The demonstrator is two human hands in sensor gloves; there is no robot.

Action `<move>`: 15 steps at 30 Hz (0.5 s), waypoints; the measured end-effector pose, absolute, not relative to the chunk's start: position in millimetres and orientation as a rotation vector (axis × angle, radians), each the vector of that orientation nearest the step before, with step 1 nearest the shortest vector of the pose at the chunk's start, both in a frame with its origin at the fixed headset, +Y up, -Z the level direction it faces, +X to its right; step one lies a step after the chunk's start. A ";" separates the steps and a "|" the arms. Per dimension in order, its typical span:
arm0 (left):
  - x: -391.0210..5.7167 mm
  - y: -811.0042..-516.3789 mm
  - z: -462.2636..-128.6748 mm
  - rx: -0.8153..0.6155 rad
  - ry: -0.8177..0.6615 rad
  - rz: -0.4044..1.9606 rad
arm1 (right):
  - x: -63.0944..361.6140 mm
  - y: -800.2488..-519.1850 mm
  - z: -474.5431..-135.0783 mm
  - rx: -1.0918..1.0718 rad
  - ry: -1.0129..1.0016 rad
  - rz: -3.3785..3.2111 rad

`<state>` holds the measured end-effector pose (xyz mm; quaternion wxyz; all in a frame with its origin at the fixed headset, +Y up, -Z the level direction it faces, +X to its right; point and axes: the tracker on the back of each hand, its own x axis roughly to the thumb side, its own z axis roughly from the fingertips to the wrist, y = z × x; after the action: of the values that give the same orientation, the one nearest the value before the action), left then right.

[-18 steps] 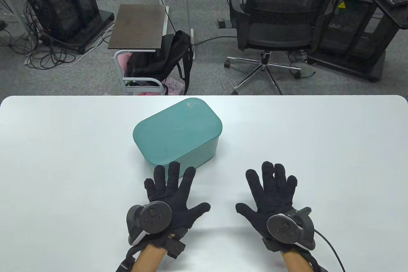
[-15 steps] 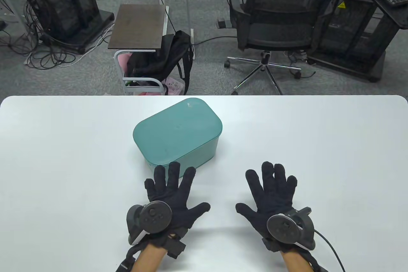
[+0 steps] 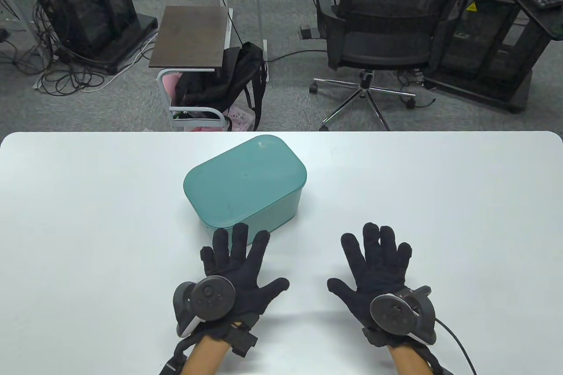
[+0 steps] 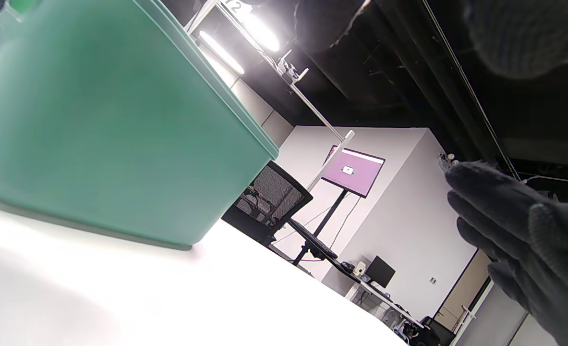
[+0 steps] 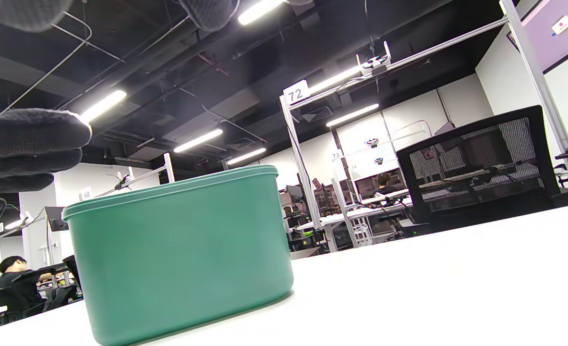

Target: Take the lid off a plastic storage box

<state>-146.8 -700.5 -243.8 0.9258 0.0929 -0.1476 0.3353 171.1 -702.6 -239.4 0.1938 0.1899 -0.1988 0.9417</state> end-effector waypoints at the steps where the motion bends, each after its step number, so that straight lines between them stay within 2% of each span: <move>1: -148.2 -699.6 -244.3 0.193 -0.299 0.699 | 171.1 -702.6 -239.5 0.533 -0.559 2.642; 8: -183.5 -685.3 -254.2 0.274 -0.160 0.955 | 172.0 -702.8 -240.4 0.525 -0.556 2.643; 12: -216.4 -680.0 -267.8 0.327 -0.016 1.163 | 173.2 -703.3 -241.1 0.511 -0.550 2.641; 15: -240.6 -685.2 -282.0 0.312 0.120 1.268 | 174.0 -703.1 -241.7 0.504 -0.549 2.644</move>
<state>-240.6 -685.2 -282.0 0.7926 0.1451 0.0558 0.5896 174.0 -703.1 -241.7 0.1960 0.1798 -0.1960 0.9438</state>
